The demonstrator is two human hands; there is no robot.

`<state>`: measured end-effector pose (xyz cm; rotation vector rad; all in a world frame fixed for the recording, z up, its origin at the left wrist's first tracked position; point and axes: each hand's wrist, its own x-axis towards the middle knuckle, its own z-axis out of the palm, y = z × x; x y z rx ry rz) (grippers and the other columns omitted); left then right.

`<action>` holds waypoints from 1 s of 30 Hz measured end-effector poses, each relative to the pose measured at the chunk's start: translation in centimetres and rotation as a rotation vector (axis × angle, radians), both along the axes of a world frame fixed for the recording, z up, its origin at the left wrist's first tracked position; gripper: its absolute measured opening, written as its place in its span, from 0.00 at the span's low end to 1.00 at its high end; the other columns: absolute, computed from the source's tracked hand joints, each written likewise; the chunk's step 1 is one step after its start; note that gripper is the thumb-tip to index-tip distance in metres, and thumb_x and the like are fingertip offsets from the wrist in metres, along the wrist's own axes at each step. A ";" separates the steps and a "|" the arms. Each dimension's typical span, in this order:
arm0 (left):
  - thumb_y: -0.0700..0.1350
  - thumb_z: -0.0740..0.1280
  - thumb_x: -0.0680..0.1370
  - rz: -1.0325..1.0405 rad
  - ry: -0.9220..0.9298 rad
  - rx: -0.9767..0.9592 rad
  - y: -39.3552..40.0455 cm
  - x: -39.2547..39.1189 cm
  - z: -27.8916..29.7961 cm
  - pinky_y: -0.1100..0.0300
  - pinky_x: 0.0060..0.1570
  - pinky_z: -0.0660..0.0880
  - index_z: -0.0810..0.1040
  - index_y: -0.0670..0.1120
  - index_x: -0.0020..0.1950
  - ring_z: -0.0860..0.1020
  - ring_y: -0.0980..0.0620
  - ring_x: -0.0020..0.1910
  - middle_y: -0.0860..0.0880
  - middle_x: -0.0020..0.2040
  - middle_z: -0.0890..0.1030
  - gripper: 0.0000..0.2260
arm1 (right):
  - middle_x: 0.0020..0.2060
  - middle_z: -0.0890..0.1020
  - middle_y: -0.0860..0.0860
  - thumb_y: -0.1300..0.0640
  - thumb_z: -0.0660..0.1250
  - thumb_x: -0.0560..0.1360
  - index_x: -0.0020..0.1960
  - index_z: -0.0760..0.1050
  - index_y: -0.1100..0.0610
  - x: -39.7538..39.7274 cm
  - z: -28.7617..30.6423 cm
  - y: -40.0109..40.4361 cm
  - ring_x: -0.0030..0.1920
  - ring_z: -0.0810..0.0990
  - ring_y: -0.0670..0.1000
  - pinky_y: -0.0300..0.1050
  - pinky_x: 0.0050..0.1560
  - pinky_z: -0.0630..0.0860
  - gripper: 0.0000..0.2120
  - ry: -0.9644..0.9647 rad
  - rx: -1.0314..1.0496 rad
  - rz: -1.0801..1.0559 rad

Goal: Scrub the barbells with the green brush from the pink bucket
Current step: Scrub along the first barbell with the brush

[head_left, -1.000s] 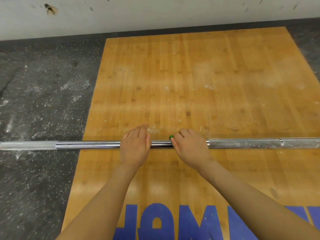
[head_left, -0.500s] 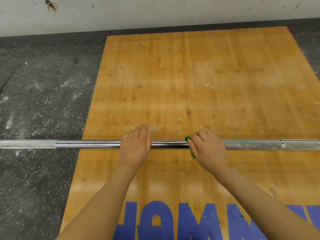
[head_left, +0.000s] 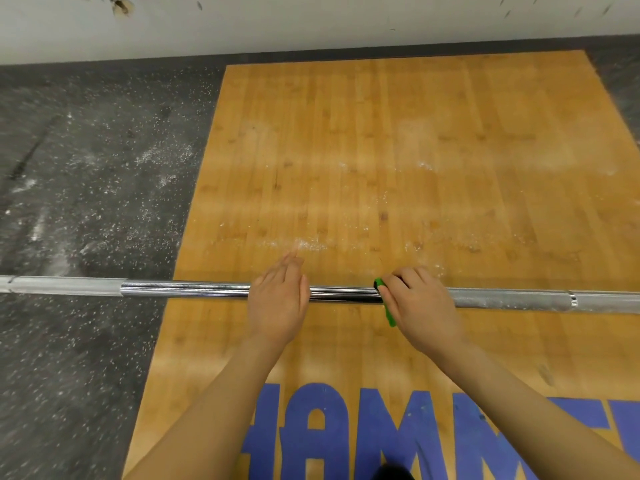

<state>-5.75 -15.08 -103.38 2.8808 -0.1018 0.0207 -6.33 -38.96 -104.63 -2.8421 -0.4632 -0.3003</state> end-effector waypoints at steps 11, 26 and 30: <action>0.43 0.57 0.82 0.065 0.027 -0.103 0.6 -0.7 0.7 0.51 0.66 0.66 0.71 0.41 0.68 0.69 0.48 0.70 0.44 0.70 0.72 0.16 | 0.35 0.78 0.51 0.50 0.54 0.79 0.39 0.79 0.57 -0.2 0.3 7.9 0.35 0.76 0.55 0.45 0.31 0.70 0.19 0.004 0.046 0.124; 0.48 0.50 0.79 0.047 0.012 -0.003 0.4 -1.1 0.2 0.51 0.63 0.69 0.77 0.40 0.63 0.76 0.46 0.63 0.43 0.64 0.78 0.22 | 0.37 0.79 0.51 0.49 0.55 0.80 0.44 0.79 0.57 -2.0 -0.2 -0.6 0.36 0.76 0.54 0.46 0.31 0.72 0.18 -0.012 -0.008 0.084; 0.45 0.54 0.78 0.040 0.026 -0.017 0.4 -0.2 0.1 0.49 0.63 0.69 0.76 0.39 0.64 0.75 0.44 0.64 0.42 0.64 0.77 0.20 | 0.43 0.81 0.55 0.52 0.57 0.80 0.51 0.81 0.62 -2.1 1.0 -1.0 0.43 0.77 0.55 0.48 0.41 0.77 0.17 -0.123 0.145 0.017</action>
